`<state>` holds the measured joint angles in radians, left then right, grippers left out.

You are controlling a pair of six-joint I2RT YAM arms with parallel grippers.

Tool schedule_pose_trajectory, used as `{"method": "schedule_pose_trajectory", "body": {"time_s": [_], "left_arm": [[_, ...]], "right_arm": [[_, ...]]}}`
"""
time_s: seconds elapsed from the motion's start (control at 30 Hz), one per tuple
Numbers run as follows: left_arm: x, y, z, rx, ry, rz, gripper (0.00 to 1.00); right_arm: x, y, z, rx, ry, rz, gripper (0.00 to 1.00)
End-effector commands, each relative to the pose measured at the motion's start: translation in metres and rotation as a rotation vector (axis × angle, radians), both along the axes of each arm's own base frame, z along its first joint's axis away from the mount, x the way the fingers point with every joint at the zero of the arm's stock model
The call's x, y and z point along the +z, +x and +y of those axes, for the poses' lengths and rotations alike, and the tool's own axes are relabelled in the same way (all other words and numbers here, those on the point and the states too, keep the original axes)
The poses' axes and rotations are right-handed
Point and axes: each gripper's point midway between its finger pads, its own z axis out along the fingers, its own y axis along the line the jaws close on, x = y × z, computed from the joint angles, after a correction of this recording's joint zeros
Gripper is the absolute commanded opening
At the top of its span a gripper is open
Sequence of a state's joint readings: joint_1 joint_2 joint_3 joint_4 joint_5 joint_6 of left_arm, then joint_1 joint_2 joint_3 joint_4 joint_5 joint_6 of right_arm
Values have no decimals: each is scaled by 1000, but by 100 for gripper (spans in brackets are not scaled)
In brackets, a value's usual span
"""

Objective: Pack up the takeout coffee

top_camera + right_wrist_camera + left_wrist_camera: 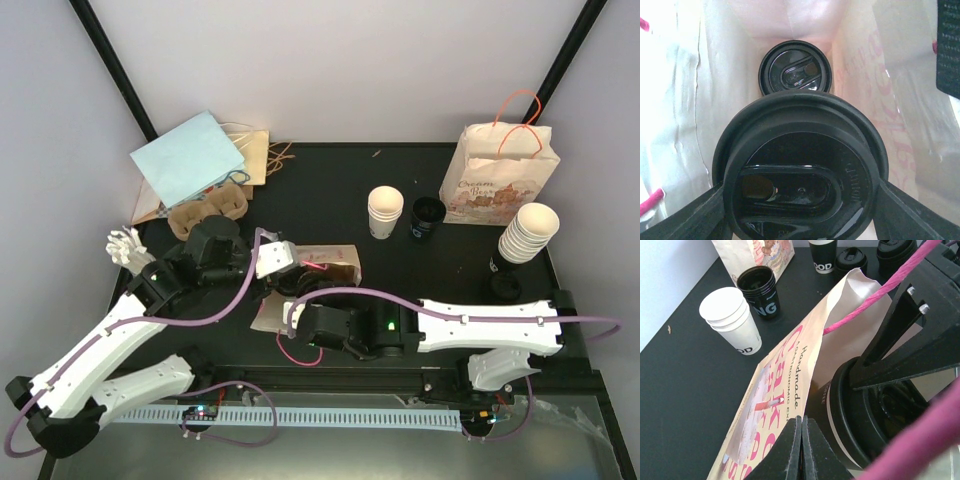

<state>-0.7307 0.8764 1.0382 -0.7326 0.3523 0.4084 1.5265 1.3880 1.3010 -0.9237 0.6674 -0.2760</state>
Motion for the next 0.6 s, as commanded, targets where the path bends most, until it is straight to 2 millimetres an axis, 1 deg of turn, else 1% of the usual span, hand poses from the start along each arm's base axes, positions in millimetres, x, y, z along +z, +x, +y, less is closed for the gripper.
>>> {"method": "schedule_pose_trajectory", "body": {"time_s": [0.0, 0.1, 0.2, 0.33, 0.43, 0.57], "left_arm": [[7, -6, -3, -39, -29, -25, 2], [7, -7, -4, -47, -32, -25, 2], [7, -8, -5, -53, -36, -17, 2], [7, -8, -8, -54, -46, -6, 2], [7, -8, -8, -55, -47, -1, 2], [5, -8, -7, -54, -41, -4, 2]], "right_arm": [[11, 0, 8, 67, 22, -51, 60], [9, 2, 9, 81, 3, -75, 59], [13, 3, 13, 90, -2, -90, 57], [14, 5, 15, 76, -31, -60, 56], [7, 9, 7, 41, -71, -53, 56], [3, 14, -10, -11, -105, -60, 56]]}}
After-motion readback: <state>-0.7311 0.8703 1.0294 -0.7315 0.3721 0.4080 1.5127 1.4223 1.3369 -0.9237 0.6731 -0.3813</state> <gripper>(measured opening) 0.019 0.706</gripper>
